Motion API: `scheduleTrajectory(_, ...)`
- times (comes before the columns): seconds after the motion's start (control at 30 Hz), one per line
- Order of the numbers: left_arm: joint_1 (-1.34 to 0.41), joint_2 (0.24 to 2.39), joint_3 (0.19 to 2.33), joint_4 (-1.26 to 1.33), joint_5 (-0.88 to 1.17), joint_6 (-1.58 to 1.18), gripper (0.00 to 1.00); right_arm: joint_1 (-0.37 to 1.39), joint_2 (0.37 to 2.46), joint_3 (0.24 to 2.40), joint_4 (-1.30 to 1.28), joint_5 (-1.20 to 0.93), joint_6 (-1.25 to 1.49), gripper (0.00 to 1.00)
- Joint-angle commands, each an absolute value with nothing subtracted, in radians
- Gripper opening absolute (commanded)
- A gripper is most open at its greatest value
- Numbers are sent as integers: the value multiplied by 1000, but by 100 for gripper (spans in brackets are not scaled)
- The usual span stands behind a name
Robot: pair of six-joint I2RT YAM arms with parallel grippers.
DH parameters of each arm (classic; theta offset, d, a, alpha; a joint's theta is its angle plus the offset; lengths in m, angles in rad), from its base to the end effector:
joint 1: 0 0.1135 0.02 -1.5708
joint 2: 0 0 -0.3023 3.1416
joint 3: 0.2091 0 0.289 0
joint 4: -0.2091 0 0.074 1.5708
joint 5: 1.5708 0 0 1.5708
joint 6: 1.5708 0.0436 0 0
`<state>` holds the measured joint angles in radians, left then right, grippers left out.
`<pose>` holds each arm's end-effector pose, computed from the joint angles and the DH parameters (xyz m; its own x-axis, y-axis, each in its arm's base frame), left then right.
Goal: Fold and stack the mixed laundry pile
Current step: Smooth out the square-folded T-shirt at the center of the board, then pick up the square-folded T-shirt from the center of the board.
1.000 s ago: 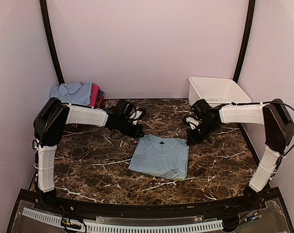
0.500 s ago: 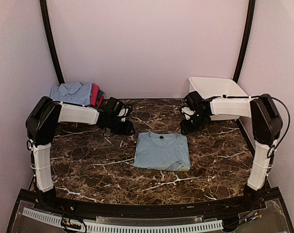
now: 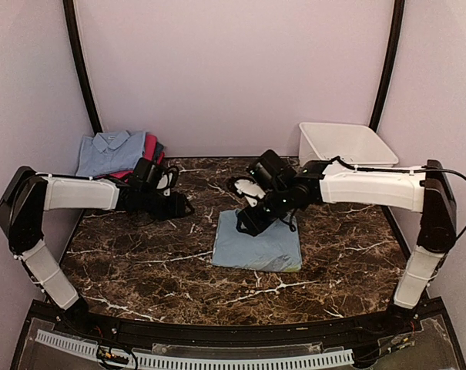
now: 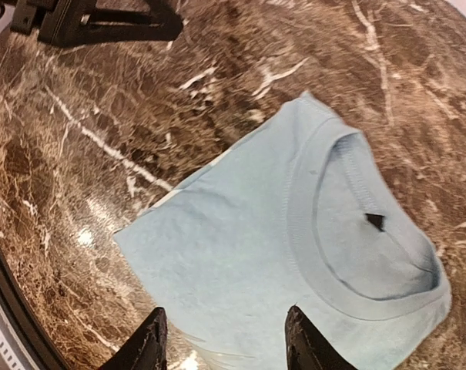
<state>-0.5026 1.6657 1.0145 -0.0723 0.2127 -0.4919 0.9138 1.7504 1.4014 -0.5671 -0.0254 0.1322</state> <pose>0.3437 -0.1994 0.2136 -0.7992 -0.0875 -0.5946 0.2632 0.8385 -0.4772 0.2628 0.3426 0.2774 -0.5858 -0.5438 -0.6010 -0.7302 0.6759 0.1002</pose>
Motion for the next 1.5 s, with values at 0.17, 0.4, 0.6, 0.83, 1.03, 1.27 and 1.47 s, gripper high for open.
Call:
scheduleTrajectory(0.17, -487, 1553, 899, -22, 294, -598, 57, 1103, 1998, 1566, -601, 67, 139, 46)
scheduleTrajectory(0.4, -471, 1551, 872, -4, 322, -621, 57, 1137, 2097, 1630, -585, 63, 148, 42)
scheduleTrajectory(0.6, -459, 1560, 857, -3, 332, -641, 57, 1165, 2159, 1644, -586, 57, 141, 40)
scheduleTrajectory(0.83, -456, 1592, 853, 30, 358, -663, 57, 1173, 2198, 1623, -576, 68, 146, 35)
scheduleTrajectory(1.03, -459, 1648, 813, 164, 466, -730, 57, 1176, 2158, 1620, -572, 127, 130, 13)
scheduleTrajectory(1.27, -508, 1743, 801, 290, 543, -827, 57, 1123, 2014, 1510, -427, 87, 111, 0)
scheduleTrajectory(1.47, -539, 1793, 789, 432, 575, -949, 59, 1098, 1951, 1432, -339, 31, 116, 0)
